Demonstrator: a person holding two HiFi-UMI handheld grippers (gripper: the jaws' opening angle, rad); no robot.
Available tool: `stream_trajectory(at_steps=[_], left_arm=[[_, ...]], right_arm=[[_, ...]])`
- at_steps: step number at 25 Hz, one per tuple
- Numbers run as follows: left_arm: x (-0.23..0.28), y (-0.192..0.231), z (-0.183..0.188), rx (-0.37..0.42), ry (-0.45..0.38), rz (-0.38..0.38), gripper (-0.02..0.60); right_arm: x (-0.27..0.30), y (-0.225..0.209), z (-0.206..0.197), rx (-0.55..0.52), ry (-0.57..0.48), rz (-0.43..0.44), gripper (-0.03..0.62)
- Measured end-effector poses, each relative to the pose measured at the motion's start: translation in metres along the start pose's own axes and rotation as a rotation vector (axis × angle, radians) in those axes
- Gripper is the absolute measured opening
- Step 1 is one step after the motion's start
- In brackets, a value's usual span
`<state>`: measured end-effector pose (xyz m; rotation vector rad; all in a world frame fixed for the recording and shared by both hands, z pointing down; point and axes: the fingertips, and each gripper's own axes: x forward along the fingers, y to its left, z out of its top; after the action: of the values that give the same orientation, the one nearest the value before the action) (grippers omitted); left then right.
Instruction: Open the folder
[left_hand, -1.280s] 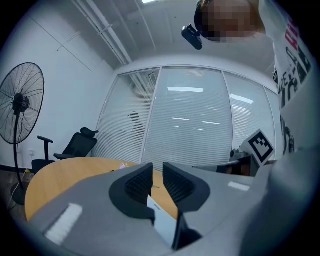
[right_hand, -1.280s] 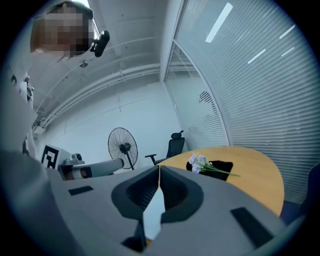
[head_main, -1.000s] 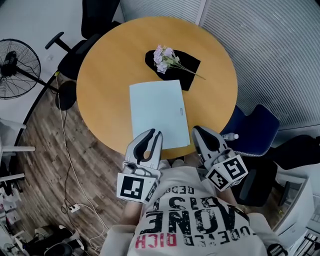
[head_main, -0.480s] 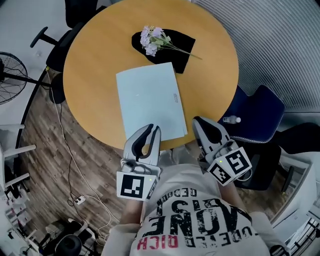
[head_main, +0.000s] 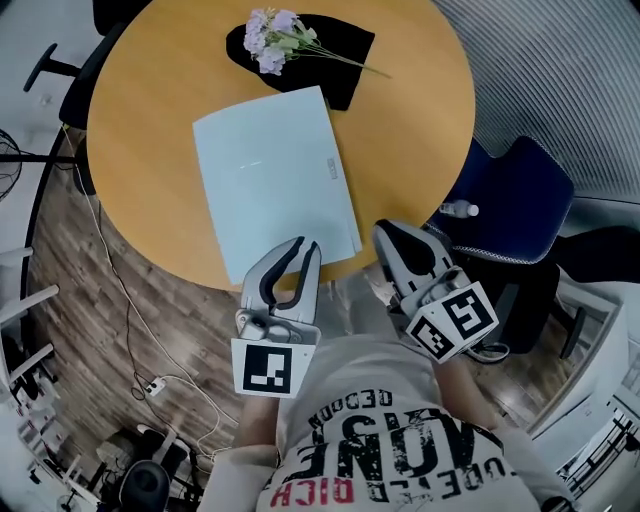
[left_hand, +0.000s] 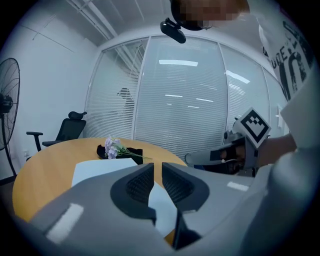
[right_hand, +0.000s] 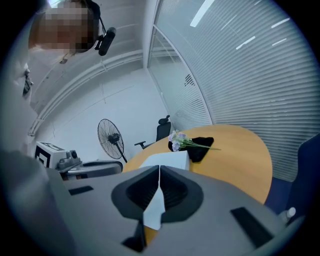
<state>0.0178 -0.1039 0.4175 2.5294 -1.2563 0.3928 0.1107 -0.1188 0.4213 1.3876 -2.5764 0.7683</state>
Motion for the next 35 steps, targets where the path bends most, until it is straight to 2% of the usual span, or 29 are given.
stream_trajectory(at_steps=[11,23,27,33,35], left_arm=[[0.021,-0.004,-0.034,-0.034,0.073,-0.017,0.061],[0.033,-0.021,-0.068,0.116,0.169,-0.075,0.074],[0.033,-0.022,-0.075,0.143,0.199,-0.079,0.081],[0.044,-0.031,-0.078,0.160,0.199,-0.116,0.098],[0.045,-0.035,-0.082,0.191,0.217,-0.137,0.116]], right_arm=[[0.009,-0.013,-0.039,0.047,0.080,0.013,0.014],[0.022,-0.022,-0.081,0.096,0.144,0.000,0.012],[0.023,-0.024,-0.085,0.111,0.147,-0.008,0.014],[0.024,-0.033,-0.092,0.127,0.158,-0.019,0.014],[0.025,-0.035,-0.093,0.133,0.163,-0.021,0.012]])
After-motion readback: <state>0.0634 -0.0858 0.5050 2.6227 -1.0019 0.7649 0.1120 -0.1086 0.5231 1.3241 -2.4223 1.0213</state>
